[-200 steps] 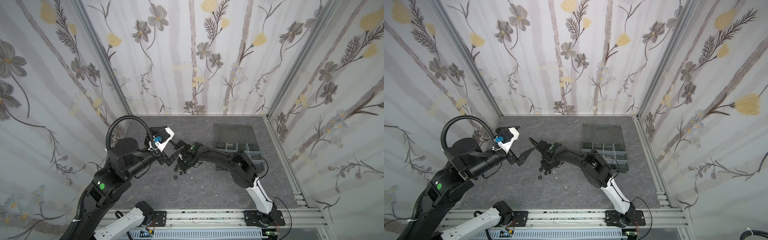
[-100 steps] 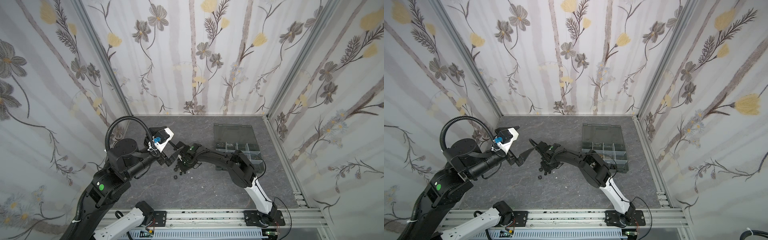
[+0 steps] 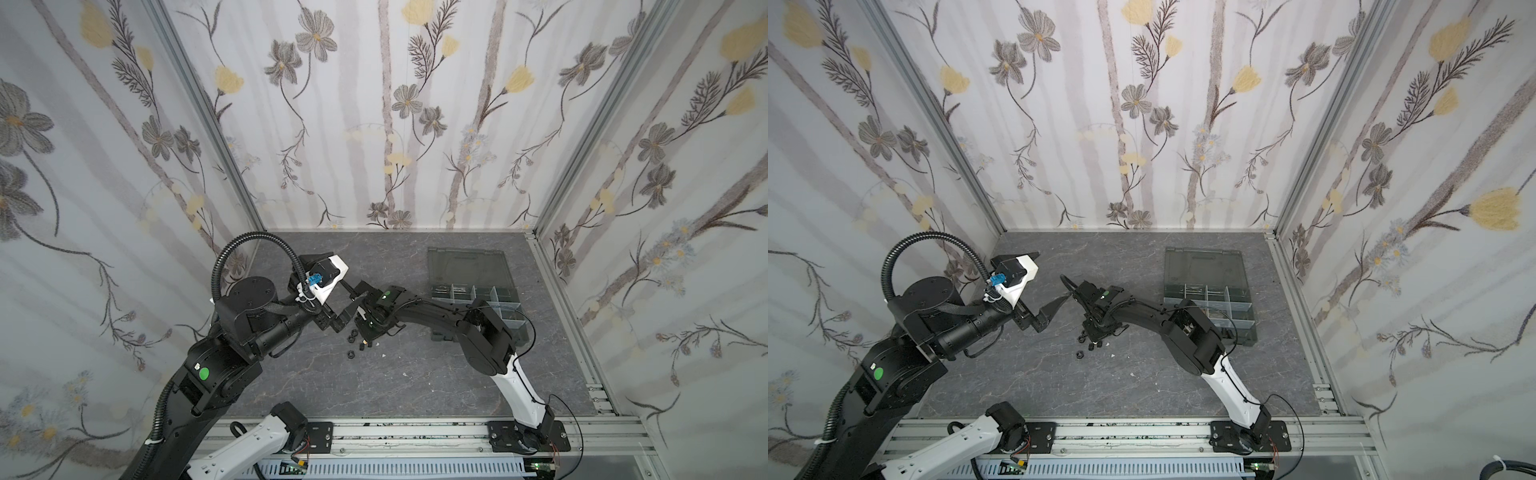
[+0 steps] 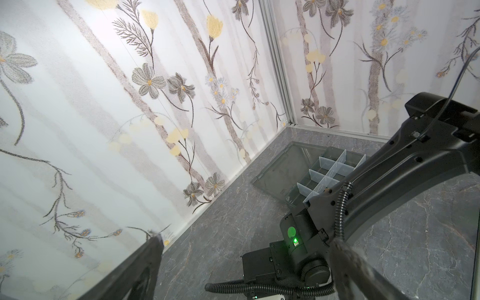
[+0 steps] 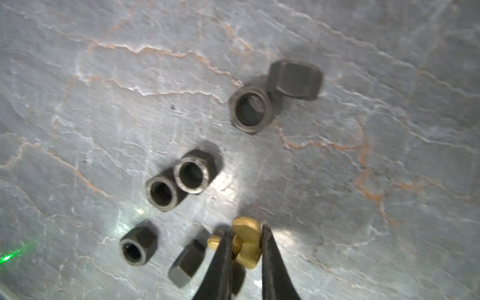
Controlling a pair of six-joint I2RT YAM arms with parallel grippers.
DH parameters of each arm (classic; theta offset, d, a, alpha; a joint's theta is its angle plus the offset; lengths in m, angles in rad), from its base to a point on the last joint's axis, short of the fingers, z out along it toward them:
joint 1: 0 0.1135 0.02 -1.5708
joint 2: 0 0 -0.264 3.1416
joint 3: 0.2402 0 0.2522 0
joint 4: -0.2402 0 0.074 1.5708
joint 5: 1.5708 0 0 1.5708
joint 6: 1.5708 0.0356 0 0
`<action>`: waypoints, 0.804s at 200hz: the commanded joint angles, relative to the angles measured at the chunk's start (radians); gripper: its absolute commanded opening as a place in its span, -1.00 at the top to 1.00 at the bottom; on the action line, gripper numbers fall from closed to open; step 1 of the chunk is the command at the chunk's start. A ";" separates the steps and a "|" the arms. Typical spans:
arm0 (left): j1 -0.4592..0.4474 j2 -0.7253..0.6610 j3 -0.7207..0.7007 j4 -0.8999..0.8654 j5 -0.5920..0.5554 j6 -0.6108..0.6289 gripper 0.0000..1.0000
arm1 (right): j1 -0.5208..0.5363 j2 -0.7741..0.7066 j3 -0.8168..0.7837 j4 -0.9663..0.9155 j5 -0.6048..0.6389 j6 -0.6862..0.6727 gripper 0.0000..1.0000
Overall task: Sort the screws and nuts into containers
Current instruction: Pick up the nut from the center of the table, then place the nut into the container.
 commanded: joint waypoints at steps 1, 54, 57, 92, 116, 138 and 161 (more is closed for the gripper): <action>0.001 0.000 -0.001 0.017 -0.003 0.009 -1.00 | -0.017 -0.029 -0.019 -0.039 0.061 -0.014 0.73; 0.001 0.004 -0.001 0.022 -0.001 0.009 -1.00 | -0.087 -0.129 -0.093 -0.021 0.072 -0.023 0.74; 0.000 0.004 -0.002 0.022 0.000 0.009 -1.00 | -0.092 -0.137 -0.100 -0.020 0.072 -0.024 0.74; 0.002 0.005 0.003 0.021 0.001 0.010 -1.00 | -0.177 -0.236 -0.207 -0.020 0.094 -0.037 0.74; 0.001 0.007 0.003 0.020 -0.004 0.012 -1.00 | -0.263 -0.347 -0.325 -0.022 0.121 -0.046 0.74; 0.000 0.008 0.000 0.025 0.000 0.011 -1.00 | -0.349 -0.451 -0.416 -0.027 0.144 -0.053 0.73; 0.001 0.010 -0.005 0.031 0.005 0.010 -1.00 | -0.449 -0.540 -0.499 -0.026 0.153 -0.065 0.73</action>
